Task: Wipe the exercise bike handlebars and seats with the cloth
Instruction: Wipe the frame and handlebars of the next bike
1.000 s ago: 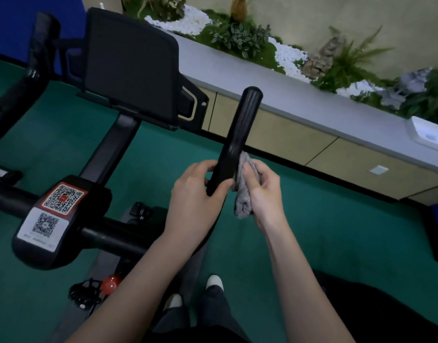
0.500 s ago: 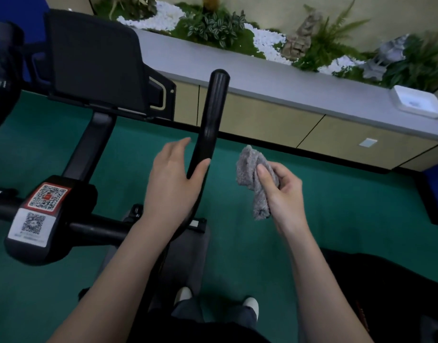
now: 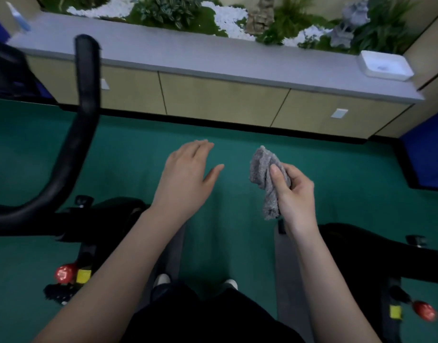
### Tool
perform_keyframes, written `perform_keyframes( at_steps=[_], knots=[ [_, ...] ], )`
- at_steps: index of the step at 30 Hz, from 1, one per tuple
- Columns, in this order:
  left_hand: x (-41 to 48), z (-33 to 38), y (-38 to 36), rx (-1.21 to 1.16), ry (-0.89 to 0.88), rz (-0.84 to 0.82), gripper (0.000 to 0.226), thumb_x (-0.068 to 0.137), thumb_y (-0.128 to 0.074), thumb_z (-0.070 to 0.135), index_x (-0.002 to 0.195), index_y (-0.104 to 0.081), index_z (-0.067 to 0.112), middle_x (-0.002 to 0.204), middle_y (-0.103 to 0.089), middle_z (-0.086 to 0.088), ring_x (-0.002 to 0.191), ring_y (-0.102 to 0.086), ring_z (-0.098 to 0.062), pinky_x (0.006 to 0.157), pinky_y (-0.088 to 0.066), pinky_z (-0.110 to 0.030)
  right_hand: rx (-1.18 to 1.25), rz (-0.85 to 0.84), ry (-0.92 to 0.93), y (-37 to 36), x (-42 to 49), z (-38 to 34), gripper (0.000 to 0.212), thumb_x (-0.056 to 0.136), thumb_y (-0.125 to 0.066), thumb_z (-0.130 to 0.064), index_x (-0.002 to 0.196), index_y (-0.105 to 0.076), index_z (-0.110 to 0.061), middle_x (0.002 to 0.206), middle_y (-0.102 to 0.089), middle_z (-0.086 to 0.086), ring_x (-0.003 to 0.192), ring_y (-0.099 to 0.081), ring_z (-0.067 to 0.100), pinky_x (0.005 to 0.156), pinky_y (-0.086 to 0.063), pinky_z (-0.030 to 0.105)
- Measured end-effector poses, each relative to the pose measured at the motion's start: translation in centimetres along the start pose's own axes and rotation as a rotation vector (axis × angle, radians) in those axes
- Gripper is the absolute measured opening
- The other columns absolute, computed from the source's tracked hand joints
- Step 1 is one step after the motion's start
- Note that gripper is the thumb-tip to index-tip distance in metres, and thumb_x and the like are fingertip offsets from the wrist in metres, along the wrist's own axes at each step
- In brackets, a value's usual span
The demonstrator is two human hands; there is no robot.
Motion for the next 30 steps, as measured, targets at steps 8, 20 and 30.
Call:
perform_keyframes(
  at_steps=[8,20,30],
  knots=[
    [0.2,7.5,-9.8,0.096,-0.099,-0.298,0.053,0.095,-0.048,0.044,0.137,-0.046,0.012,0.141,-0.048,-0.003,0.13,-0.042,-0.022,0.107,-0.03,-0.038,-0.046,0.136,-0.101,12.4,-0.1,4.4,0.016,0.095,-0.058,-0.016,0.097,-0.069,-0.004,0.085,-0.069,0.004,0.079,-0.062,0.011,0.074,-0.049,0.029],
    [3.9,4.4,-15.0,0.168,0.039,-0.488,0.055,0.095,-0.046,0.048,0.136,-0.046,0.012,0.139,-0.049,-0.005,0.128,-0.045,-0.024,0.104,-0.035,-0.038,-0.044,0.105,-0.164,13.4,4.7,7.0,0.014,0.095,-0.057,-0.014,0.087,-0.068,-0.011,0.072,-0.064,-0.007,0.064,-0.055,-0.002,0.063,-0.045,0.015],
    [14.9,-0.4,-17.7,0.147,0.167,-0.538,0.061,0.095,-0.04,0.054,0.141,-0.04,0.014,0.148,-0.041,-0.003,0.136,-0.035,-0.022,0.112,-0.022,-0.036,-0.136,0.009,-0.195,7.9,18.4,6.9,0.019,0.095,-0.058,-0.02,0.086,-0.069,-0.008,0.075,-0.066,0.0,0.07,-0.058,0.011,0.067,-0.046,0.029]
  ],
)
Point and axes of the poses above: each hand's wrist, its own x-axis towards the middle knuckle, its own y-axis out of the back of the hand, z = x × y, the point moved 4 cm from there along x, towards the middle knuckle
